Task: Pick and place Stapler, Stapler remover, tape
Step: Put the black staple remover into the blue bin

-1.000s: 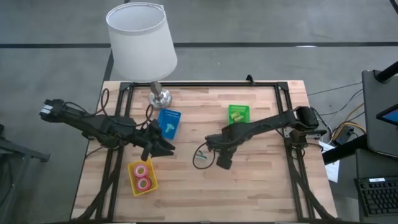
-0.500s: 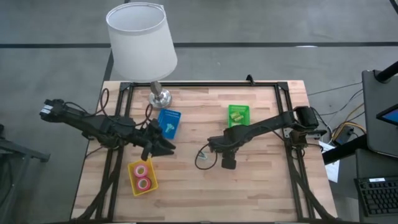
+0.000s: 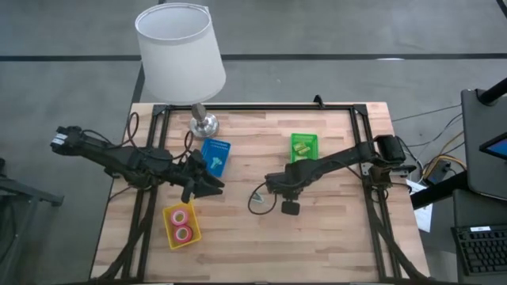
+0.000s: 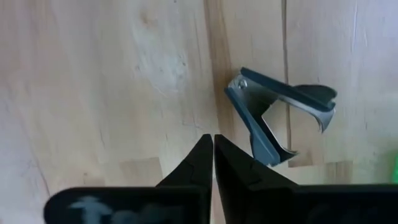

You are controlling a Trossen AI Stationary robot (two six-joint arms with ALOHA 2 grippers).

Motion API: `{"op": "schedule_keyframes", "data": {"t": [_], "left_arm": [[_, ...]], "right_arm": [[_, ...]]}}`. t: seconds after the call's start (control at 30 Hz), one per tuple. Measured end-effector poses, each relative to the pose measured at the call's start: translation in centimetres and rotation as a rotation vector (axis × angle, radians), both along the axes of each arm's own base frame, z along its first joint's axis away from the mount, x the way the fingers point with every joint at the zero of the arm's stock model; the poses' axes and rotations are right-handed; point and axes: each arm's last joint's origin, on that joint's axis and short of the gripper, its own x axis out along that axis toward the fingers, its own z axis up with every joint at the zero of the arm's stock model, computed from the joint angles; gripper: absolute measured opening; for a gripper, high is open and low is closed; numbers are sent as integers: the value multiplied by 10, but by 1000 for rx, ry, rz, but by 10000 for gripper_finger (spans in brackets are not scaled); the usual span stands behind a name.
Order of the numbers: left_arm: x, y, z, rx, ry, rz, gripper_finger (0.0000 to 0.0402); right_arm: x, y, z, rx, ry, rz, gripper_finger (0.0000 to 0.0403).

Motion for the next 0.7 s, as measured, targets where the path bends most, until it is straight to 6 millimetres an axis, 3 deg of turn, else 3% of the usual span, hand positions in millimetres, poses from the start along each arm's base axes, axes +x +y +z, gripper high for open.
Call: {"op": "schedule_keyframes", "data": {"t": [0.13, 0.33, 0.7], "left_arm": [[0, 0, -1, 1, 3, 0, 193], [0, 0, -3, 4, 9, 0, 193], [1, 0, -3, 4, 11, -1, 193]], "right_arm": [[1, 1, 10, -3, 7, 19, 8], [3, 2, 20, -37, 2, 210, 21], [2, -2, 16, -171, 21, 289, 166]]}}
